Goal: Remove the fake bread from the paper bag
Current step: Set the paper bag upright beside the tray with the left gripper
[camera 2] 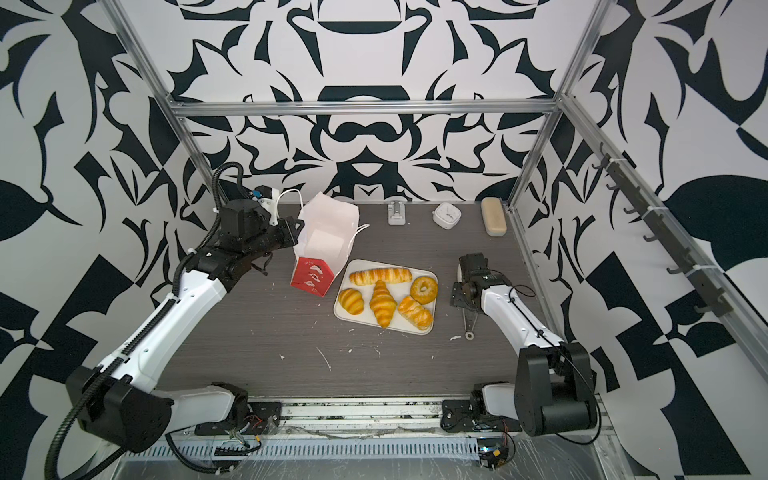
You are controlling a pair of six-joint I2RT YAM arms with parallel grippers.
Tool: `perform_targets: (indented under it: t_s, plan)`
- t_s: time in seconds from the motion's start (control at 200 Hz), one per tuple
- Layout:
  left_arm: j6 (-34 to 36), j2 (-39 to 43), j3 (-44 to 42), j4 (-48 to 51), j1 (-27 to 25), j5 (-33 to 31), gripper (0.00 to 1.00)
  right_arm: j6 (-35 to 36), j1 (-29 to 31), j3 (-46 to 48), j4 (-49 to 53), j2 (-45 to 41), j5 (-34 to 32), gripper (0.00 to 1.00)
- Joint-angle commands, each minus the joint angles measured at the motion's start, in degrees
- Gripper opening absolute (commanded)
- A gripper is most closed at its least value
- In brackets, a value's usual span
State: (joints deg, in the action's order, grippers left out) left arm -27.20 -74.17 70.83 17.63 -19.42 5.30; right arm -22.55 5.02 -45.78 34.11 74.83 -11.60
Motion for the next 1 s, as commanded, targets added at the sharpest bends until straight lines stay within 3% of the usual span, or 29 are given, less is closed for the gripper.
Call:
perform_targets:
  t_s: [0.0,0.26,0.34,0.51,0.625,0.75,0.8,0.995]
  plan:
    - [-1.11,-1.14,-0.53,-1.45,1.54,1.17,0.00,-0.31,0.16,0.43,-0.09,-0.91,1.45,0.82]
    - [-1.28,-3.12,0.44,-0.57,7.39,7.19,0.00,-0.26,0.16,0.43,-0.69,-0.16,2.96,0.82]
    - [-1.19,-3.35,0.84,-0.15,8.61,7.96,0.06,-0.34,0.10,0.51,-0.72,-0.09,3.16,0.82]
    - [-1.35,-2.80,1.39,0.36,10.73,9.35,0.29,-0.35,0.15,0.38,-0.84,-0.37,3.33,0.82]
    - [-1.34,-1.19,1.84,0.66,11.16,9.88,0.60,-0.14,0.17,0.08,-0.81,-0.47,3.25,0.82]
    - [-1.34,0.70,2.56,1.56,11.51,9.73,0.84,-0.05,0.17,-0.27,-0.89,-0.39,3.01,0.82]
    - [-1.25,2.92,3.19,2.62,11.75,9.60,0.99,-0.13,0.10,-0.44,-0.96,-0.42,2.81,0.82]
    - [0.65,7.55,7.35,10.91,12.63,6.15,1.00,-0.10,0.15,-0.80,-1.01,-1.03,2.33,0.82]
